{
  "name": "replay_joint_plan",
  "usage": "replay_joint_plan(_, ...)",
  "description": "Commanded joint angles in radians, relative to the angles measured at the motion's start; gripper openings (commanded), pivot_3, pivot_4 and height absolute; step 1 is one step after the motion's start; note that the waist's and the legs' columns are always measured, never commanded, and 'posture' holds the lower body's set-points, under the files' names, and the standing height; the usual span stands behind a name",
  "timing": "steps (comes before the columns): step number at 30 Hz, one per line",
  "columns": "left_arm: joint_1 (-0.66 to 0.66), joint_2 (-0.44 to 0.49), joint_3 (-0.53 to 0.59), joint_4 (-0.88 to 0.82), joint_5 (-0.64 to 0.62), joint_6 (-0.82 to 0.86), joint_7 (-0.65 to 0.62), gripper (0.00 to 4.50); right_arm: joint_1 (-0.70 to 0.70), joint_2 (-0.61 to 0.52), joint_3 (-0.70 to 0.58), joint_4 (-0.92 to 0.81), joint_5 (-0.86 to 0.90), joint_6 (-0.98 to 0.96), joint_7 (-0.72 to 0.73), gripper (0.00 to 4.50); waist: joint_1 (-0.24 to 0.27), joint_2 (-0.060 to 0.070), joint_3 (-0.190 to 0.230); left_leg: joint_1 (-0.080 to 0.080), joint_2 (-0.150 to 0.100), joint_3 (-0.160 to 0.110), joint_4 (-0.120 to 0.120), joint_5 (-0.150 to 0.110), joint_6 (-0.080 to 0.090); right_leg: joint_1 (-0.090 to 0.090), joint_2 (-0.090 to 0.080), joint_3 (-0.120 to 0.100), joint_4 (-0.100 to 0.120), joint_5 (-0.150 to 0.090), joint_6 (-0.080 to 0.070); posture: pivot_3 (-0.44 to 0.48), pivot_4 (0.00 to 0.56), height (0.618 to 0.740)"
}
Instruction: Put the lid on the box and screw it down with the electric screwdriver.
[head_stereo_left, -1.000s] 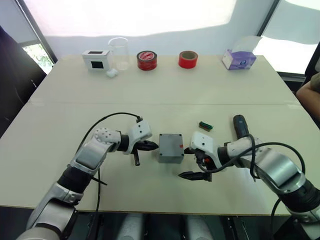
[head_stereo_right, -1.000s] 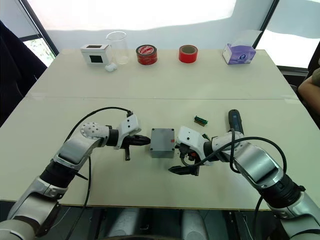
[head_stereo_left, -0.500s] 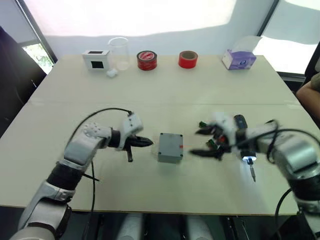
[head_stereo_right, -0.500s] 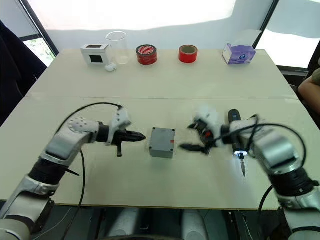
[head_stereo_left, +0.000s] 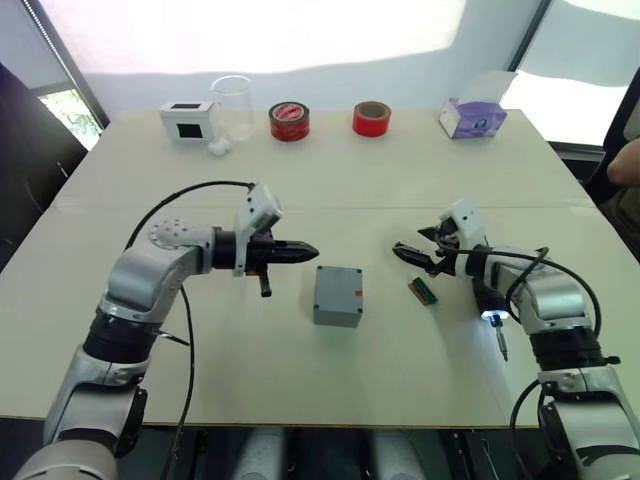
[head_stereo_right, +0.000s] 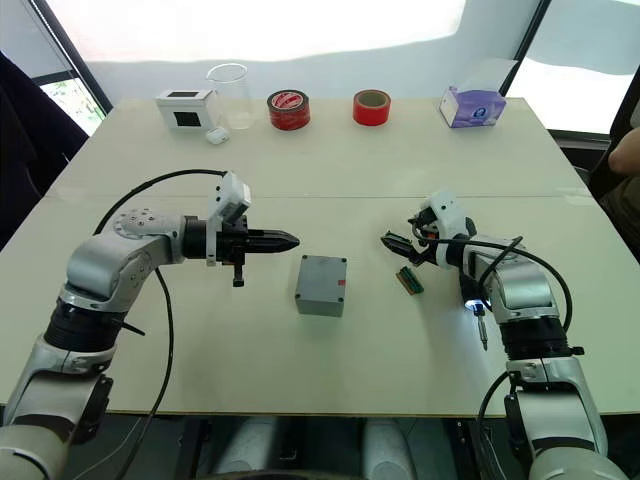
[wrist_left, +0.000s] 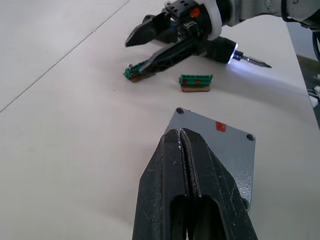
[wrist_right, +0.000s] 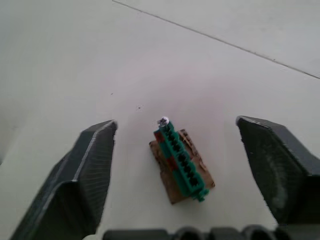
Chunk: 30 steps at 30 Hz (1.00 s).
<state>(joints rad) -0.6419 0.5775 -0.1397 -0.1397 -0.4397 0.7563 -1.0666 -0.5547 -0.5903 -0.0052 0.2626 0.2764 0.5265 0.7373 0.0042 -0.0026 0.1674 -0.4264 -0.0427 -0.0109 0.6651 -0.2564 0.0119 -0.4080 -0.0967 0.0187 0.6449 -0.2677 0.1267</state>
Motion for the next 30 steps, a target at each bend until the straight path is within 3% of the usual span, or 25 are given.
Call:
replay_joint_plan(1, -0.014, 0.011, 0.01, -0.035, -0.007, -0.016, 0.006, 0.0, -0.016, 0.007, -0.012, -0.002, -0.007, -0.03, 0.004, 2.54, 0.0, 0.0, 0.0, 0.0, 0.0, 0.0, 0.0, 0.0, 0.0, 0.0, 0.0, 0.0, 0.0, 0.0, 0.0, 0.0, 0.15, 0.74)
replay_joint_plan(15, -0.014, 0.015, -0.009, -0.025, 0.008, -0.034, 0.01, 0.0, -0.018, 0.053, 0.0, 0.0, -0.031, -0.037, -0.011, 2.54, -0.002, 0.0, 0.0, 0.0, 0.0, 0.0, 0.0, 0.0, 0.0, 0.0, 0.0, 0.0, 0.0, 0.0, 0.0, 0.0, 0.15, 0.74)
replay_joint_plan(18, -0.012, 0.016, -0.014, -0.02, 0.015, -0.043, 0.008, 0.0, -0.015, 0.063, 0.0, 0.003, -0.039, -0.043, -0.016, 1.86, -0.002, 0.0, 0.0, 0.0, 0.0, 0.0, 0.0, 0.0, 0.0, 0.0, 0.0, 0.0, 0.0, 0.0, 0.0, 0.0, 0.15, 0.74)
replay_joint_plan(22, -0.009, 0.017, -0.016, -0.019, 0.016, -0.046, 0.006, 0.0, -0.018, 0.069, -0.012, 0.0, -0.032, -0.037, -0.02, 0.12, -0.001, 0.0, 0.0, 0.0, 0.0, 0.0, 0.0, 0.0, 0.0, 0.0, 0.0, 0.0, 0.0, 0.0, 0.0, 0.0, 0.15, 0.74)
replay_joint_plan(30, -0.011, 0.017, -0.019, -0.016, 0.014, -0.048, 0.008, 0.0, 0.008, 0.06, -0.005, -0.035, -0.037, -0.037, -0.02, 0.02, -0.002, 0.0, 0.0, 0.0, 0.0, 0.0, 0.0, 0.0, 0.0, 0.0, 0.0, 0.0, 0.0, 0.0, 0.0, 0.0, 0.15, 0.74)
